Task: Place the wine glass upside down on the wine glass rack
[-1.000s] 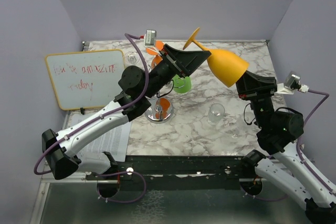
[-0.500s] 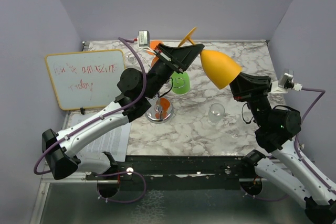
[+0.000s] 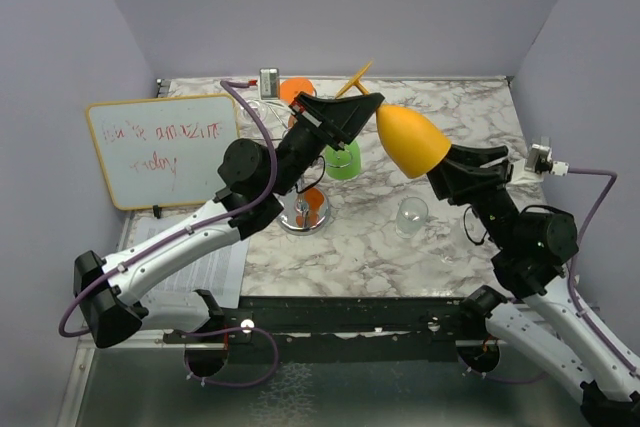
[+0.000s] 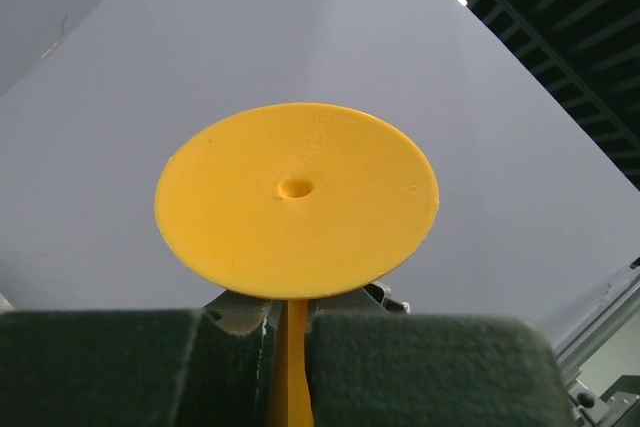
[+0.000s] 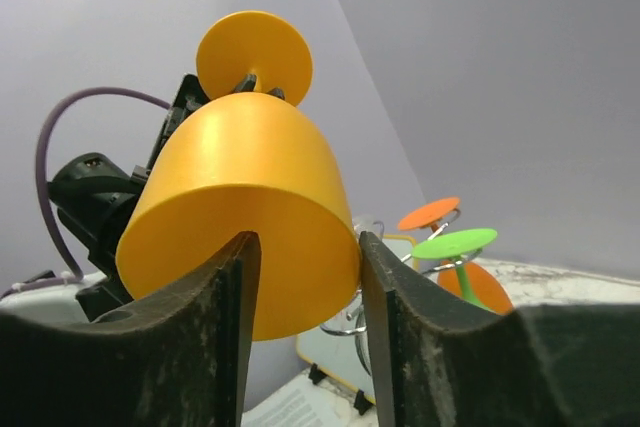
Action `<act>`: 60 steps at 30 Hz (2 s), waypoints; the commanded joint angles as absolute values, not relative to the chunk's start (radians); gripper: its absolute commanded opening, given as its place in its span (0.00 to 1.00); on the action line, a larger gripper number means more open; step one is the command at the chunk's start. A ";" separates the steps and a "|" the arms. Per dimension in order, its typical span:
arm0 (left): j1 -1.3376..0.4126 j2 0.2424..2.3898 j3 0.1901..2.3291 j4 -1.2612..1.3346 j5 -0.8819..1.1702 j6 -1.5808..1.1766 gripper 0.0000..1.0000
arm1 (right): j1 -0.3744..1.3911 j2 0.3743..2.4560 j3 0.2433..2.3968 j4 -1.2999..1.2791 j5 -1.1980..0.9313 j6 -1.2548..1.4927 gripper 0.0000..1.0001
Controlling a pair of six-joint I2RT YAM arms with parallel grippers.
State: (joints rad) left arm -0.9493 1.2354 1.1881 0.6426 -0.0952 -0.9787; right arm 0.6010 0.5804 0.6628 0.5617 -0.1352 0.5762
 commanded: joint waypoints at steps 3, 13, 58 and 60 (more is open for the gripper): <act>-0.945 1.174 1.149 0.666 -0.120 -0.790 0.00 | 0.606 0.505 0.698 0.357 -0.173 0.506 0.53; -0.945 1.170 1.174 0.666 -0.047 -0.501 0.00 | 0.607 0.479 0.922 -0.036 -0.372 0.371 0.60; -0.954 1.401 1.313 0.706 0.543 0.236 0.00 | 0.607 0.824 1.410 -0.336 -0.120 0.782 0.33; -0.954 1.400 1.307 0.706 0.542 0.241 0.00 | 0.607 0.829 1.417 -0.347 -0.117 0.774 0.21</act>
